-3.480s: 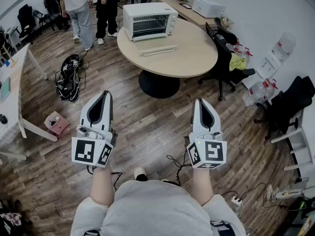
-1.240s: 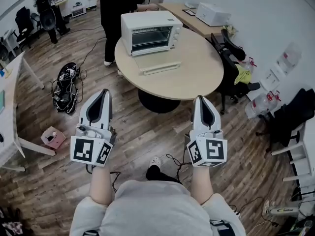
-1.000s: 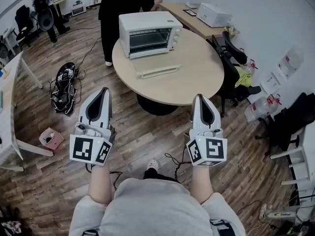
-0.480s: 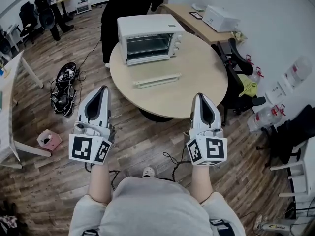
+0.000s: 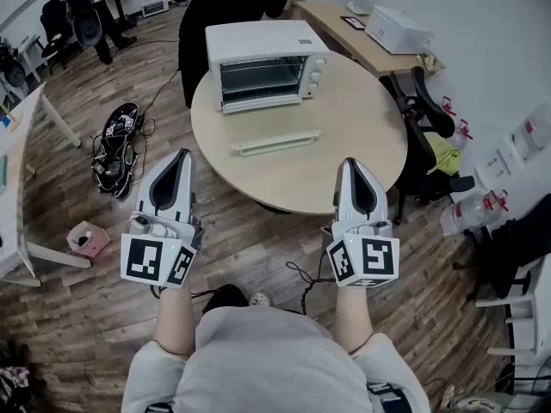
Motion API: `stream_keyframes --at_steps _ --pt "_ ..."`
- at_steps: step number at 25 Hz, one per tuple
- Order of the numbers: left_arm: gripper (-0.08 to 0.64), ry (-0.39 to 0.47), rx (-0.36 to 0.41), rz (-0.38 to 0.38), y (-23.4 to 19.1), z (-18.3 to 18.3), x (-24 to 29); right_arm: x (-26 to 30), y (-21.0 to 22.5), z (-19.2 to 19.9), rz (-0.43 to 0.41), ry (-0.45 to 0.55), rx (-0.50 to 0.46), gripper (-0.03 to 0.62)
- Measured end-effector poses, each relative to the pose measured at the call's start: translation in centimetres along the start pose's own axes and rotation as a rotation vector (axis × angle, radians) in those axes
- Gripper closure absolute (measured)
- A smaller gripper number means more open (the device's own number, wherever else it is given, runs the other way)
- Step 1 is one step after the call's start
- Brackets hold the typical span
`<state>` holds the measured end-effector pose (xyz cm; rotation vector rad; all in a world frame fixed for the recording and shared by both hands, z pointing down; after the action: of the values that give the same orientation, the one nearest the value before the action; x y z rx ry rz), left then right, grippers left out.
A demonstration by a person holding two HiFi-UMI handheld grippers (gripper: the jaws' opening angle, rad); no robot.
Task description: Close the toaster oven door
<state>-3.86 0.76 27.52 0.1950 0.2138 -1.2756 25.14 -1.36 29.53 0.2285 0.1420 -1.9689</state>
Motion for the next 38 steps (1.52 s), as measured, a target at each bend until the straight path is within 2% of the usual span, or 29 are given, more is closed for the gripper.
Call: stream_keyframes --at_steps 11,25,38 --pt "0.554 -0.015 0.001 0.027 -2.4 1.5 4.3 4.6 0.6 1.2 0.009 -0.006 0.000 0.581" --pt "0.554 0.005 -0.010 0.083 -9.5 3.0 12.7 14.2 -0.3 2.5 0.057 0.004 -0.019 0.581" --pt "0.554 0.006 -0.040 0.147 -14.2 4.9 18.5 20.3 -1.1 3.9 0.113 -0.008 -0.035 0.581"
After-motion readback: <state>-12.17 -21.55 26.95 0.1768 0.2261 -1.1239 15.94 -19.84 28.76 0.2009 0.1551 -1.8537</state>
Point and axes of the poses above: the fingertips, and each gripper's own axes: x forward along the fingers, y to its right, z out of its underside, the point moved 5 cm from there along -x, backward along the fingers, and after that the axes turned 5 degrees about -z, right-handed, at the moved point
